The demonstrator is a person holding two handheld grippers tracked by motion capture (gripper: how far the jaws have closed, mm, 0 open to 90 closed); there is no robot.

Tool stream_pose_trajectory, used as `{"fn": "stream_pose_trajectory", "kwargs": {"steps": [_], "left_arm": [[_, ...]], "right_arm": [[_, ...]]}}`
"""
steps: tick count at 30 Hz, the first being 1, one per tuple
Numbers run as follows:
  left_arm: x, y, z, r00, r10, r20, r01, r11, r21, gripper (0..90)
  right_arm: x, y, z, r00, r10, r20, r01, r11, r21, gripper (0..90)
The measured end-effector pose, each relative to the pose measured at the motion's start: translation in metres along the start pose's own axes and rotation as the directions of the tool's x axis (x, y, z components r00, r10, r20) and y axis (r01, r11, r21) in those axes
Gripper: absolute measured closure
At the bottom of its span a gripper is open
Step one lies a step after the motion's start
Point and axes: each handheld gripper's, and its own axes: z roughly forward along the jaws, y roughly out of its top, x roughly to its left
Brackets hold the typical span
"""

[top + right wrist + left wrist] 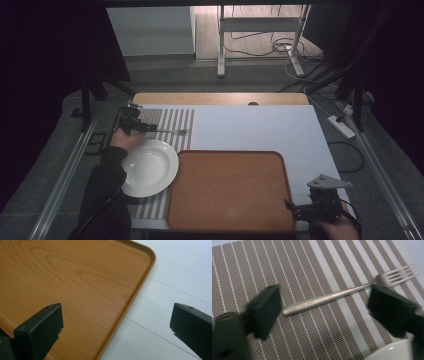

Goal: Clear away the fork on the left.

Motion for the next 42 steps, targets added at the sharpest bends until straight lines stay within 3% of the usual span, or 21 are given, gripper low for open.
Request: {"fn": "stream_pose_trajectory", "kwargs": {"steps": [4,7,8,9,13,17,19,22,30,38,42], "left_arm": [[0.000,0.005,0.002,0.9995,0.026,-0.020,-0.025,0.9992,0.031,48.6],[-0.001,0.009,0.005,0.9986,0.050,-0.017,-0.049,0.9970,0.061,76.8],[-0.001,0.011,0.007,0.9977,0.060,-0.033,-0.058,0.9956,0.074,86.6],[-0.001,0.013,0.009,0.9976,0.061,-0.034,-0.058,0.9950,0.082,89.3],[0.002,0.019,0.019,0.9987,0.043,-0.026,-0.040,0.9927,0.113,89.4],[0.005,0.023,0.027,0.9978,0.045,-0.050,-0.038,0.9894,0.140,89.3],[0.004,0.023,0.031,0.9930,0.074,-0.092,-0.058,0.9837,0.170,89.3],[0.003,0.023,0.031,0.9942,0.061,-0.089,-0.045,0.9825,0.181,89.4],[-0.002,0.007,0.019,0.9976,0.068,-0.012,-0.063,0.9733,0.221,89.5],[-0.008,-0.005,0.011,0.9949,0.093,0.039,-0.099,0.9648,0.243,89.4],[-0.009,-0.008,0.010,0.9939,0.094,0.058,-0.105,0.9686,0.225,89.4]], "right_arm": [[0.000,0.000,0.000,1.0000,-0.003,-0.001,0.003,1.0000,0.004,0.0],[0.000,0.000,0.000,1.0000,-0.005,-0.002,0.005,1.0000,0.005,0.0],[0.000,0.000,0.000,1.0000,-0.006,-0.002,0.006,1.0000,0.005,0.0],[0.000,0.000,0.000,1.0000,-0.006,-0.003,0.006,1.0000,0.005,0.0],[0.001,0.000,0.000,1.0000,-0.007,-0.005,0.008,1.0000,0.003,0.0],[0.001,0.000,0.000,0.9999,-0.009,-0.006,0.009,0.9999,0.006,0.0],[0.001,0.000,0.000,0.9999,-0.009,-0.009,0.009,0.9999,0.004,0.0],[0.001,0.000,0.000,0.9998,-0.017,-0.014,0.017,0.9998,0.006,0.0],[0.002,0.000,0.001,0.9994,-0.031,-0.013,0.031,0.9995,0.011,0.0],[0.004,0.001,0.001,0.9992,-0.039,-0.011,0.040,0.9991,0.015,0.0],[0.003,0.001,0.001,0.9992,-0.037,-0.012,0.037,0.9992,0.014,0.0]]}}
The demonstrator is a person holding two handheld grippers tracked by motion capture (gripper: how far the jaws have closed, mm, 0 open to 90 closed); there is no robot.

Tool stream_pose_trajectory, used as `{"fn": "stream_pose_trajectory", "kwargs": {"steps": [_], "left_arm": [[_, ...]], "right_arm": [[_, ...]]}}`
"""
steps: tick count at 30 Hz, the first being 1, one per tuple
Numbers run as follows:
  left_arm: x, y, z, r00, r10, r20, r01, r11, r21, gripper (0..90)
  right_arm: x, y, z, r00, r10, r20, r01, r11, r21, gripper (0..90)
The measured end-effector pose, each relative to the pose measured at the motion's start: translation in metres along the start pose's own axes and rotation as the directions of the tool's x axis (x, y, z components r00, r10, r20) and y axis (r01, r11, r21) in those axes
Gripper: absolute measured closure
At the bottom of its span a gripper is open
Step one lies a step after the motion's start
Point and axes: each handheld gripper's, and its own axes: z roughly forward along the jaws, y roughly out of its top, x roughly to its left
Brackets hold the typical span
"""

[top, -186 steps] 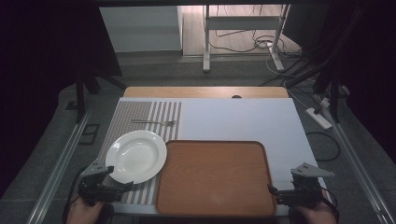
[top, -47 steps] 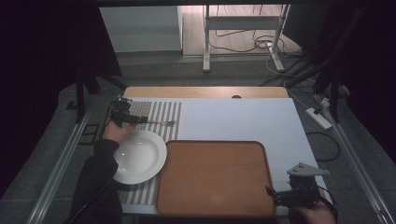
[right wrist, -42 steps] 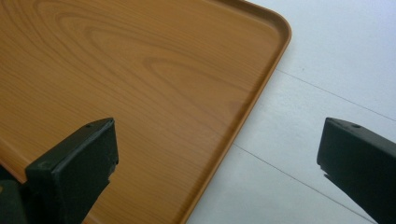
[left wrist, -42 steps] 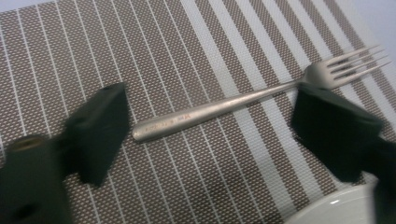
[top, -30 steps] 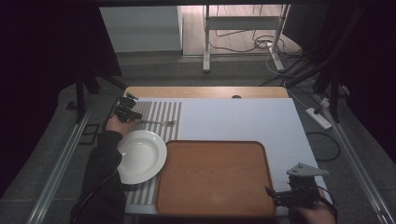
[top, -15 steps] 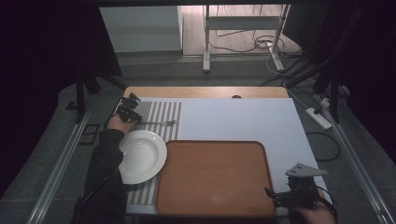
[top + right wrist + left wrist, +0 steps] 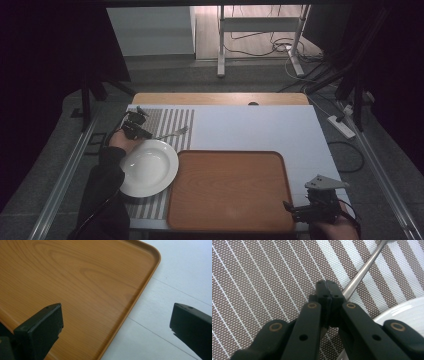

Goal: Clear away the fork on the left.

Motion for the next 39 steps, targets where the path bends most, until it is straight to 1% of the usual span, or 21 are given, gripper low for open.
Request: {"fn": "stream_pose_trajectory", "kwargs": {"steps": [2,4,6,8,9,11,13,16,18,20,22,25,29,33,36,38,39], "left_arm": [[0.001,-0.001,0.000,1.0000,0.004,0.008,-0.004,1.0000,-0.007,89.4],[0.003,-0.002,0.000,0.9998,-0.005,0.018,0.005,0.9998,-0.020,89.1],[0.004,-0.001,-0.001,0.9996,-0.022,0.015,0.022,0.9989,-0.040,78.9],[0.002,0.001,-0.001,0.9999,-0.015,0.000,0.015,0.9984,-0.055,70.8],[0.001,0.001,-0.002,0.9999,-0.014,-0.005,0.013,0.9977,-0.066,64.3],[-0.001,0.004,-0.003,0.9999,-0.011,-0.005,0.010,0.9962,-0.087,56.5],[-0.003,0.007,-0.004,0.9999,-0.007,-0.014,0.005,0.9951,-0.099,46.5],[-0.008,0.013,-0.001,0.9999,-0.014,-0.006,0.013,0.9930,-0.117,25.6],[-0.011,0.017,0.001,0.9999,-0.004,-0.010,0.003,0.9939,-0.111,14.5],[-0.014,0.020,0.004,0.9999,0.015,0.000,-0.015,0.9950,-0.099,6.1],[-0.017,0.022,0.005,0.9997,0.024,0.011,-0.023,0.9953,-0.094,2.2],[-0.022,0.027,0.009,0.9990,0.046,0.002,-0.045,0.9961,-0.076,0.0],[-0.027,0.032,0.014,0.9976,0.069,-0.005,-0.069,0.9965,-0.046,0.0],[-0.031,0.036,0.021,0.9952,0.097,-0.011,-0.097,0.9952,-0.011,0.0],[-0.032,0.038,0.025,0.9942,0.107,-0.002,-0.107,0.9942,0.006,0.0],[-0.031,0.039,0.027,0.9942,0.107,0.000,-0.107,0.9941,0.013,0.2],[-0.031,0.039,0.028,0.9940,0.109,-0.006,-0.109,0.9939,0.018,0.9]], "right_arm": [[0.000,0.000,0.000,1.0000,-0.001,0.001,0.001,1.0000,0.000,0.0],[0.000,0.000,0.000,1.0000,-0.001,0.001,0.001,1.0000,-0.001,0.0],[0.000,0.000,0.000,1.0000,0.000,0.001,0.000,1.0000,-0.001,0.0],[0.000,0.000,0.000,1.0000,0.000,0.002,0.000,1.0000,-0.001,0.0],[0.000,0.000,0.000,1.0000,0.000,0.001,0.000,1.0000,0.000,0.0],[0.000,0.000,0.000,1.0000,-0.001,0.001,0.001,1.0000,-0.002,0.0],[0.000,0.000,0.000,1.0000,-0.002,0.001,0.002,1.0000,-0.001,0.0],[0.000,0.000,0.000,1.0000,-0.003,0.000,0.003,1.0000,-0.001,0.0],[0.000,0.000,0.000,1.0000,-0.003,-0.001,0.003,1.0000,-0.001,0.0],[0.000,0.000,0.000,1.0000,-0.003,-0.001,0.003,1.0000,-0.002,0.0],[0.000,0.000,0.000,1.0000,-0.002,-0.001,0.002,1.0000,-0.001,0.0],[0.000,0.000,0.000,1.0000,-0.001,-0.002,0.001,1.0000,0.000,0.0],[0.000,0.000,0.000,1.0000,-0.001,-0.002,0.001,1.0000,0.000,0.0],[0.000,0.000,0.000,1.0000,-0.001,-0.002,0.001,1.0000,0.000,0.0],[0.000,0.000,0.000,1.0000,0.000,-0.002,0.000,1.0000,0.001,0.0],[0.000,0.000,0.000,1.0000,0.000,-0.002,0.000,1.0000,0.001,0.0],[0.000,0.000,0.000,1.0000,0.000,-0.002,0.000,1.0000,0.001,0.0]]}}
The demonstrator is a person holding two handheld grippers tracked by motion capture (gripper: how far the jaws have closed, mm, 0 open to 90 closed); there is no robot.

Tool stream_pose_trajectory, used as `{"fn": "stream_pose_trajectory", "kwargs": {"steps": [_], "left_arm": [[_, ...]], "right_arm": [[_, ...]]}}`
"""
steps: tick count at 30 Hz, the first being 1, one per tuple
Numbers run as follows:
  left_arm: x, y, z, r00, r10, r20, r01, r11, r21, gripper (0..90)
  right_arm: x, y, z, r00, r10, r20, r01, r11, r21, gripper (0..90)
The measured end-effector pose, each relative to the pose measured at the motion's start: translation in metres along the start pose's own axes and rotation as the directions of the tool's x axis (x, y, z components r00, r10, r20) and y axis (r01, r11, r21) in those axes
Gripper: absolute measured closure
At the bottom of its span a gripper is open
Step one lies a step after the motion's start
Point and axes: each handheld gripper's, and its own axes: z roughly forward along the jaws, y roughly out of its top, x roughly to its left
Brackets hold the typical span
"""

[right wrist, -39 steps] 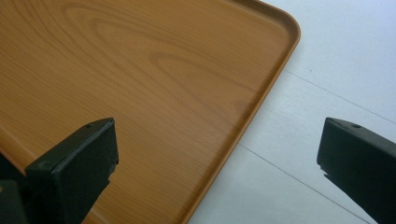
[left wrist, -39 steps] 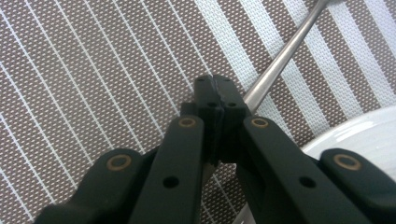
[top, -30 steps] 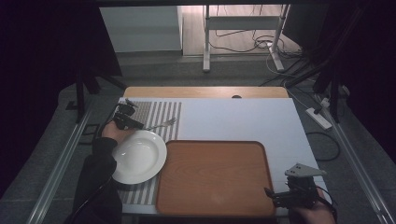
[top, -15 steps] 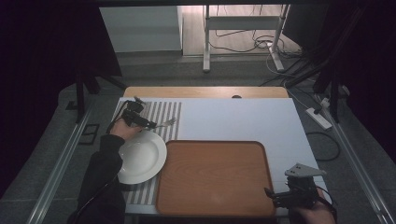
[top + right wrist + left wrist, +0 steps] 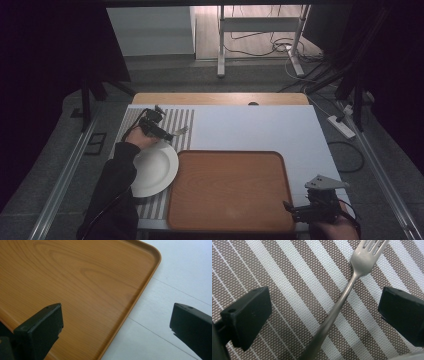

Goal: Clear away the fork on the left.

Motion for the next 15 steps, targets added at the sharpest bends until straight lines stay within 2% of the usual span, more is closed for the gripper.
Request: {"fn": "stream_pose_trajectory", "kwargs": {"steps": [3,5,10,11,13,15], "left_arm": [[-0.001,0.000,0.000,0.9990,0.021,-0.040,-0.021,0.9997,0.012,6.1],[-0.002,-0.001,-0.002,0.9987,0.030,-0.042,-0.029,0.9996,0.001,12.9],[-0.003,-0.003,-0.008,0.9973,0.064,-0.036,-0.064,0.9977,-0.021,39.9],[-0.004,-0.004,-0.009,0.9967,0.074,-0.032,-0.075,0.9969,-0.024,43.9],[-0.006,-0.004,-0.010,0.9942,0.102,-0.034,-0.103,0.9944,-0.027,57.5],[-0.008,-0.004,-0.010,0.9930,0.113,-0.034,-0.114,0.9931,-0.026,66.3]], "right_arm": [[0.000,0.000,0.000,1.0000,-0.001,0.000,0.001,1.0000,0.000,0.0],[0.000,0.000,0.000,1.0000,0.000,-0.001,0.000,1.0000,-0.001,0.0],[0.000,0.000,0.000,1.0000,-0.002,-0.001,0.002,1.0000,-0.001,0.0],[0.000,0.000,0.000,1.0000,-0.003,-0.001,0.003,1.0000,-0.001,0.0],[0.000,0.000,0.000,1.0000,-0.004,-0.001,0.004,1.0000,-0.001,0.0],[0.000,0.000,0.000,1.0000,-0.004,-0.001,0.004,1.0000,-0.002,0.0]]}}
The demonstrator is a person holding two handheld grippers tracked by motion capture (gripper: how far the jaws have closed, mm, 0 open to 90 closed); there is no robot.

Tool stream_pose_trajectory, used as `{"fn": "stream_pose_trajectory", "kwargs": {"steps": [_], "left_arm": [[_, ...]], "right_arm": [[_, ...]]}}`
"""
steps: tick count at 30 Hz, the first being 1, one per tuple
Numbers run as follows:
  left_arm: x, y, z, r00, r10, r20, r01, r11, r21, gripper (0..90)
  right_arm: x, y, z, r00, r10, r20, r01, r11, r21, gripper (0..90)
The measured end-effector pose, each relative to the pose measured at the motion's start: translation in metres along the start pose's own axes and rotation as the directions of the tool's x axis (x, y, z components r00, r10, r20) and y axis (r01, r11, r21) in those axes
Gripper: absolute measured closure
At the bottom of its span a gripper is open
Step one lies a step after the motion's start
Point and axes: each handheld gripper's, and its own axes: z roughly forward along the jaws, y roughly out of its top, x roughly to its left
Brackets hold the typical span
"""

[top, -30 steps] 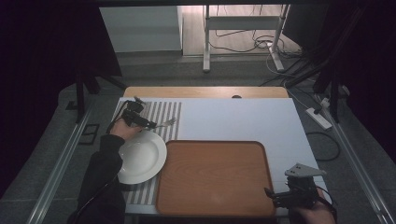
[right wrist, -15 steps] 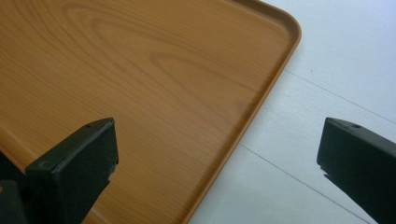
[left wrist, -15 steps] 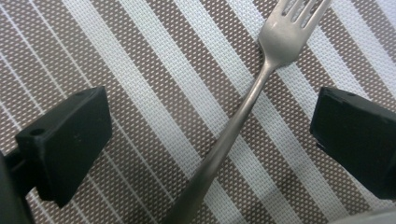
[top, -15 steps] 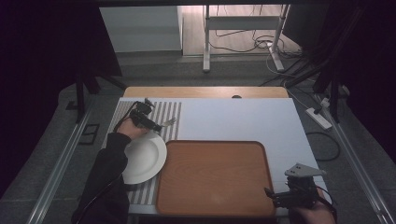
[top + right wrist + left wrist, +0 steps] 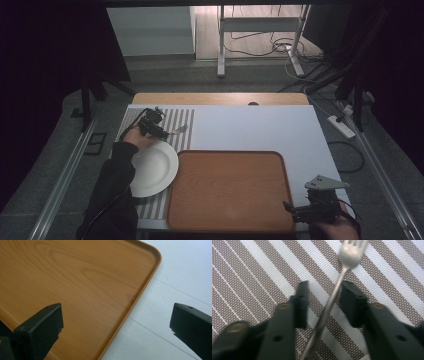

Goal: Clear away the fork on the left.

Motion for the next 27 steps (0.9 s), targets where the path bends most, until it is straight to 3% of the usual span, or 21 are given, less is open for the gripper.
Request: {"fn": "stream_pose_trajectory", "kwargs": {"steps": [2,6,7,15,27], "left_arm": [[0.000,0.000,0.000,0.9999,0.002,0.014,-0.002,1.0000,-0.002,77.1],[0.002,-0.001,-0.001,0.9988,0.000,0.049,0.000,1.0000,0.003,83.8],[0.003,-0.001,-0.001,0.9987,-0.017,0.049,0.017,0.9999,0.002,85.6],[0.001,0.004,-0.011,0.9971,-0.011,0.075,0.016,0.9975,-0.069,86.2],[-0.020,0.021,-0.016,0.9953,0.054,0.080,-0.047,0.9953,-0.085,86.2]], "right_arm": [[0.000,0.000,0.000,1.0000,-0.001,-0.001,0.001,1.0000,0.000,0.0],[0.000,0.000,0.000,1.0000,0.001,0.001,-0.001,1.0000,-0.001,0.0],[0.000,0.000,0.000,1.0000,0.002,0.001,-0.002,1.0000,-0.002,0.0],[0.000,0.000,0.000,1.0000,0.002,0.002,-0.002,1.0000,-0.002,0.0],[0.000,0.000,0.000,1.0000,-0.001,0.002,0.001,1.0000,-0.003,0.0]]}}
